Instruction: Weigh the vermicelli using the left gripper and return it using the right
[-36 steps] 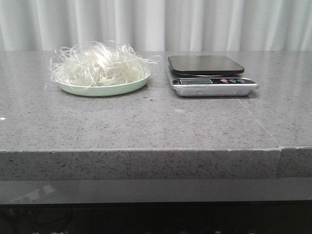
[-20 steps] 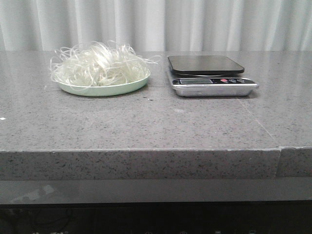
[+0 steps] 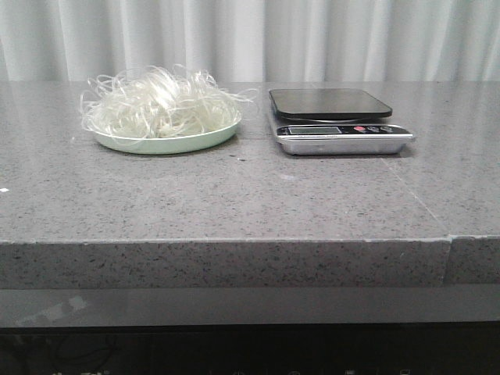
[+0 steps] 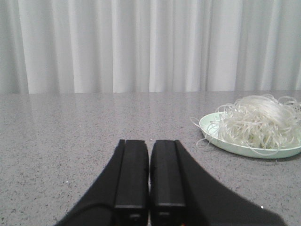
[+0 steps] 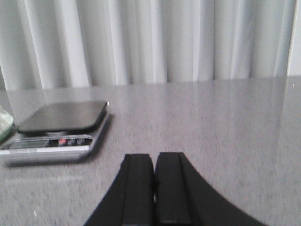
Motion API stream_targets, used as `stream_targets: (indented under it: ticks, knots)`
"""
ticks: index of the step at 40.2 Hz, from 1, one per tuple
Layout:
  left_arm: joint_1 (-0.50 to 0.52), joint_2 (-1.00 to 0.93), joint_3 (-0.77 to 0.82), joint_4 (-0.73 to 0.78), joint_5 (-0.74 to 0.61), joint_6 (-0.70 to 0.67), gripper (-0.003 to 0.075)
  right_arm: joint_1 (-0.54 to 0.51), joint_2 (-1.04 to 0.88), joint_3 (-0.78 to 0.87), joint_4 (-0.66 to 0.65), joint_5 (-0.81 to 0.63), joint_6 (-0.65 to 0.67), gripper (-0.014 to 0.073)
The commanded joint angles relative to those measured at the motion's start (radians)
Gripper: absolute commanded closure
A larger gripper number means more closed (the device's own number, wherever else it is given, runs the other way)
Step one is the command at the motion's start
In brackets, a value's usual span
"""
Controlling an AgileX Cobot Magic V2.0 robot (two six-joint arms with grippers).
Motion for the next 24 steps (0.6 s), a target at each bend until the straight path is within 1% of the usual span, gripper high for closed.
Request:
stream_targets:
  ticks: [1, 4, 11, 18, 24]
  knots:
    - [0.002, -0.019, -0.085, -0.006, -0.086, -0.009, 0.0565, -0.003, -0.015, -0.116, -0.011, -0.042, -0.007, 0.0426]
    - [0.002, -0.019, -0.171, -0.006, -0.065, -0.009, 0.0565, -0.003, -0.010, -0.197, -0.011, 0.015, -0.007, 0.0426]
    - [0.002, 0.020, -0.386, 0.028, 0.079, -0.009, 0.0565, -0.003, 0.072, -0.390, -0.011, 0.142, -0.007, 0.0426]
    - [0.002, 0.140, -0.562, 0.034, 0.209, -0.009, 0.0565, -0.003, 0.213, -0.557, -0.011, 0.254, -0.007, 0.0426]
    - [0.002, 0.269, -0.665, 0.036, 0.285, -0.009, 0.0565, -0.003, 0.328, -0.651, -0.011, 0.321, -0.007, 0.0426]
